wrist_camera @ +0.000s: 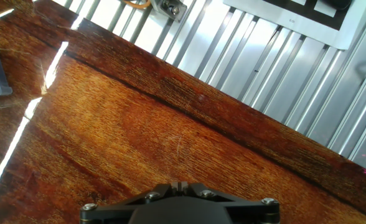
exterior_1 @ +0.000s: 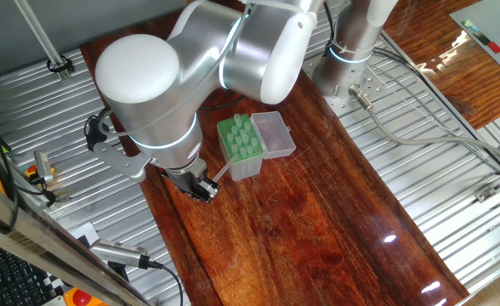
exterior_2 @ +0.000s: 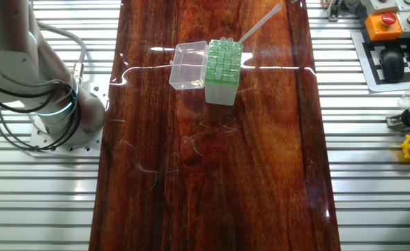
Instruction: Insert a large pipette tip into the holder for large pipette tips
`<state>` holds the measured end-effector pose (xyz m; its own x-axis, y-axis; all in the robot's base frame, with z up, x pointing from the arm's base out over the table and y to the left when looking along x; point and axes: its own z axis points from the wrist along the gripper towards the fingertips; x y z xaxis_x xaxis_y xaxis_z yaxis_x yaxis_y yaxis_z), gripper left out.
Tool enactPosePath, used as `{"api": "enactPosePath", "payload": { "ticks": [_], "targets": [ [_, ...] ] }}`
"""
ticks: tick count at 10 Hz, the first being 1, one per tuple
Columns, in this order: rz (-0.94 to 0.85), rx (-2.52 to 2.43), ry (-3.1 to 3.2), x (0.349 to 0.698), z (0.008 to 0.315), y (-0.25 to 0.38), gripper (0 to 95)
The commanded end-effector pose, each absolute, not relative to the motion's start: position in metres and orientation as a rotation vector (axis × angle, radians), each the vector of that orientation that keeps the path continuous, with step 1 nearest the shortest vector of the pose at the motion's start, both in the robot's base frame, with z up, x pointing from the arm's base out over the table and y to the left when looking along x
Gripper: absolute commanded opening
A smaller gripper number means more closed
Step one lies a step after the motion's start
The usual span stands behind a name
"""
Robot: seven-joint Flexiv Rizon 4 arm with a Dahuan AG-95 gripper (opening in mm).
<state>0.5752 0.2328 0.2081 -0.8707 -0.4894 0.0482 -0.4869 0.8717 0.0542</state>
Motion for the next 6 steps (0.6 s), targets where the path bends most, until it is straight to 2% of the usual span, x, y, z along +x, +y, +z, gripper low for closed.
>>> {"api": "enactPosePath", "payload": {
  "ticks": [1, 3, 4, 6],
  "targets": [
    [-0.062, 0.778, -2.981, 0.575, 0.208, 0.233, 0.0],
    [-0.062, 0.778, -2.981, 0.575, 0.208, 0.233, 0.0],
    [-0.082, 0.746, -2.935, 0.575, 0.219, 0.238, 38.0],
    [-0.082, 0.743, -2.936, 0.575, 0.219, 0.238, 38.0]
  ]
}}
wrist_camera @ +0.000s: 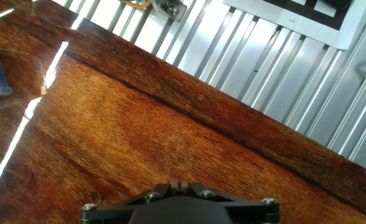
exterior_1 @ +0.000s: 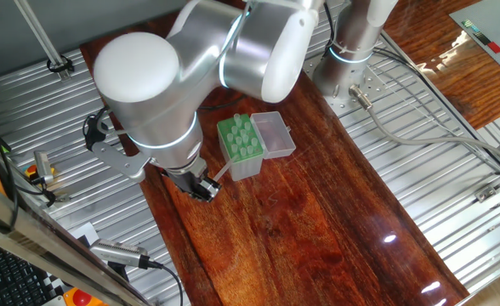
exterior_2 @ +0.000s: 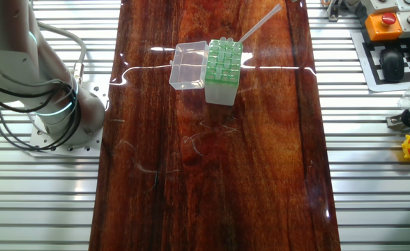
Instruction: Insert a large pipette tip into the holder for large pipette tips
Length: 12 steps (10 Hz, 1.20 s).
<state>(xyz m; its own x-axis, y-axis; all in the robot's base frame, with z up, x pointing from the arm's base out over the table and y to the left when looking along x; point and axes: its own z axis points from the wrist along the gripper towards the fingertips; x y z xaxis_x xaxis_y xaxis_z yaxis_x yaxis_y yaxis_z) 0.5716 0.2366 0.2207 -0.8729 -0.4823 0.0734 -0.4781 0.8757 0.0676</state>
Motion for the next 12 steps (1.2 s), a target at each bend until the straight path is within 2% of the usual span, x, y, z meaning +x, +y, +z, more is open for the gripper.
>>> {"api": "enactPosePath", "payload": {
  "ticks": [1, 4, 5, 12],
  "targets": [
    [-0.082, 0.742, -2.936, 0.574, 0.219, 0.238, 38.0],
    [-0.081, 0.725, -2.938, 0.573, 0.223, 0.239, 38.0],
    [-0.082, 0.715, -2.934, 0.573, 0.223, 0.239, 57.0],
    [-0.078, 0.750, -2.832, 0.563, 0.216, 0.234, 57.0]
  ]
}}
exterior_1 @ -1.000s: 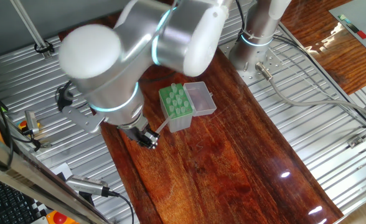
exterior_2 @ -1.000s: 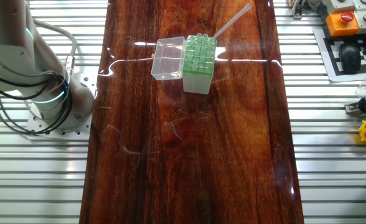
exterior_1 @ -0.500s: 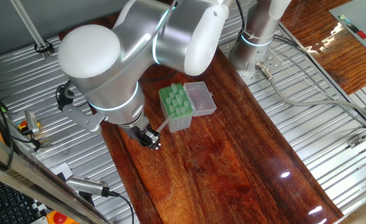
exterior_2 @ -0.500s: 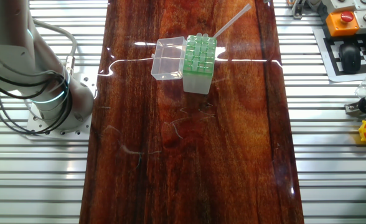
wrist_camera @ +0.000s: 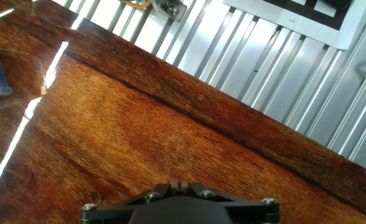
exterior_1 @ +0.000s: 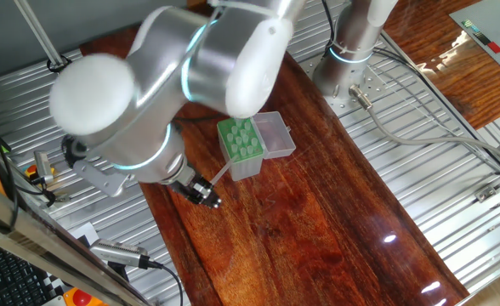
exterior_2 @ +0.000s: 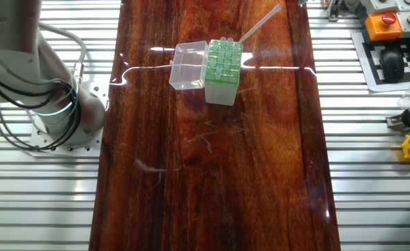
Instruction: Insert a large pipette tip into the holder for large pipette tips
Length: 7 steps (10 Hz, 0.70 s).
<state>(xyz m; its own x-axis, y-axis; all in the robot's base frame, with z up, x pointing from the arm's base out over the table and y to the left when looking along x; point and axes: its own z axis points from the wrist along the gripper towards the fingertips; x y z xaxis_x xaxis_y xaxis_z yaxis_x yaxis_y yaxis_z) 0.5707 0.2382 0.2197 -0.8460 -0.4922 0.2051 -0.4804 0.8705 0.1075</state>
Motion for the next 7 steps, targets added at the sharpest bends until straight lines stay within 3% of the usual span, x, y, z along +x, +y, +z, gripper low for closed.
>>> {"api": "enactPosePath", "payload": {
  "ticks": [1, 7],
  "targets": [
    [-0.078, 0.758, -2.830, 0.5587, 0.2140, 0.2318, 57.0],
    [-0.078, 0.790, -2.741, 0.5555, 0.2113, 0.2302, 57.0]
  ]
}}
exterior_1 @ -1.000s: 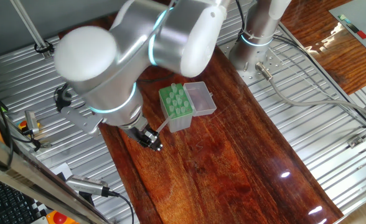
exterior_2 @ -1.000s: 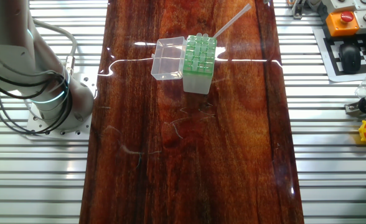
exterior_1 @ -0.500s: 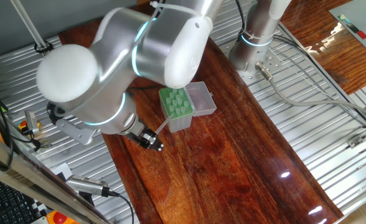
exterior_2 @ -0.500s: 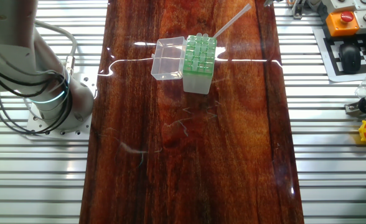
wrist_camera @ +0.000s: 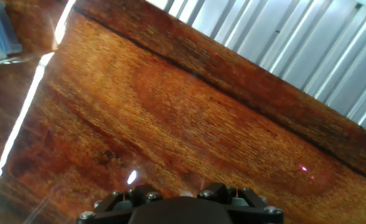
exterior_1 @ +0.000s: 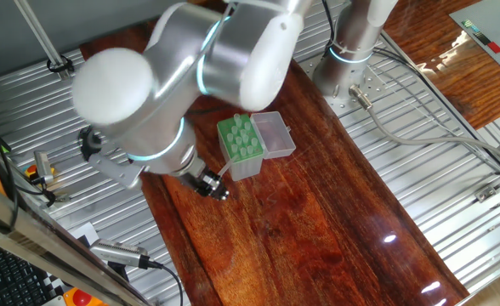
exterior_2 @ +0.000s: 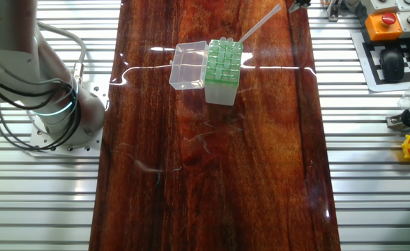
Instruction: Insert a large pipette tip into the holder for large pipette tips
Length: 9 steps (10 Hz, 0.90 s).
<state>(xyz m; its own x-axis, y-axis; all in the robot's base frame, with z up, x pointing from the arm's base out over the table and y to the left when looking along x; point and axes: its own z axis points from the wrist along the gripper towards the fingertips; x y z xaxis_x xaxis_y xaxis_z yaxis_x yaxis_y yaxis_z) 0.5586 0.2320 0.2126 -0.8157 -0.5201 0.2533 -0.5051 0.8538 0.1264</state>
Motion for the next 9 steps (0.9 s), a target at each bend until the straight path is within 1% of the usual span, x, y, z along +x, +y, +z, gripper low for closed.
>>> {"api": "enactPosePath", "payload": {
  "ticks": [1, 9],
  "targets": [
    [-0.072, 0.798, -2.726, 0.5555, 0.2110, 0.2303, 57.0],
    [-0.034, 0.851, -2.625, 0.5551, 0.2102, 0.2299, 57.0]
  ]
}}
